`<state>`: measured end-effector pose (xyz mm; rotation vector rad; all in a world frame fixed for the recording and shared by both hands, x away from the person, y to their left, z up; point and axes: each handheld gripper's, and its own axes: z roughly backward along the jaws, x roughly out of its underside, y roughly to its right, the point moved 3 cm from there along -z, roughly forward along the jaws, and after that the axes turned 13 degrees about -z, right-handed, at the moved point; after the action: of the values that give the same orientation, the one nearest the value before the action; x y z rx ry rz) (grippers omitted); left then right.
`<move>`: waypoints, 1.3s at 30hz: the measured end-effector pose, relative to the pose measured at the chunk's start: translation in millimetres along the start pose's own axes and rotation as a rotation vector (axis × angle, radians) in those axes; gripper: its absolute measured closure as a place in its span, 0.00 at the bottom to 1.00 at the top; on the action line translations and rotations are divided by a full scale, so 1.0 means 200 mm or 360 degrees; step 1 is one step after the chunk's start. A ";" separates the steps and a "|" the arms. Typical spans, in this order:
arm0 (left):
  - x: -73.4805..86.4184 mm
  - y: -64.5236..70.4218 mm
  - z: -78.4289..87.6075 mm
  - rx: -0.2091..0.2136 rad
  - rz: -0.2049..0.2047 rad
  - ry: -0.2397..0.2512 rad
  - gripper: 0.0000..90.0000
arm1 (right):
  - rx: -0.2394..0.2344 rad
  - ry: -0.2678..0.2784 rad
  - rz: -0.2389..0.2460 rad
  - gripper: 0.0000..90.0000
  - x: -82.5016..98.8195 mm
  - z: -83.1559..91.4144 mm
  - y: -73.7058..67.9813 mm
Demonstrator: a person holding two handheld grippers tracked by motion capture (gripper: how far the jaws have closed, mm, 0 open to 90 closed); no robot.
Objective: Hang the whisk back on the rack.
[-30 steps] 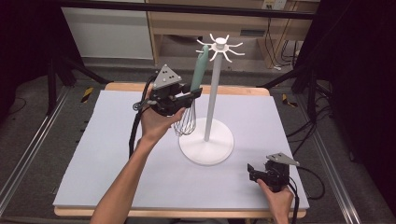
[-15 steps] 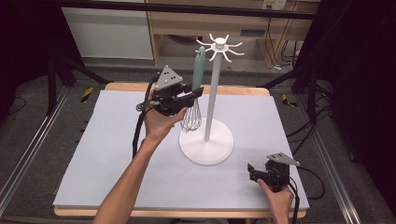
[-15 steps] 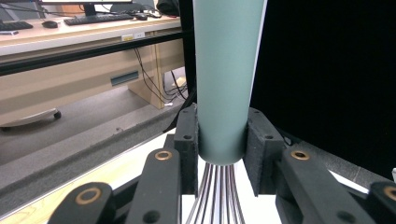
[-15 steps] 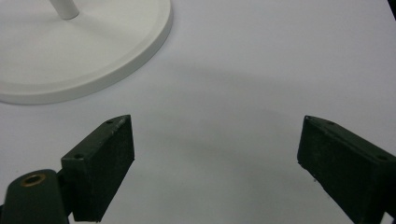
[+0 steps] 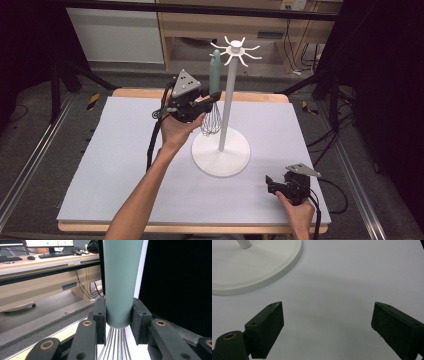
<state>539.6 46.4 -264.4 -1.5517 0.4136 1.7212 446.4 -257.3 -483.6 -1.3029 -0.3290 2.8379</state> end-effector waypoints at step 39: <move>0.53 -0.04 0.42 -0.0122 0.0021 -0.0189 0.41 | 0.0014 -0.0006 0.0003 0.13 0.01 0.00 0.01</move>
<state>490.8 143.4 -344.8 -1.4940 0.3016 1.8479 444.7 -258.6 -485.0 -1.2975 -0.3151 2.8405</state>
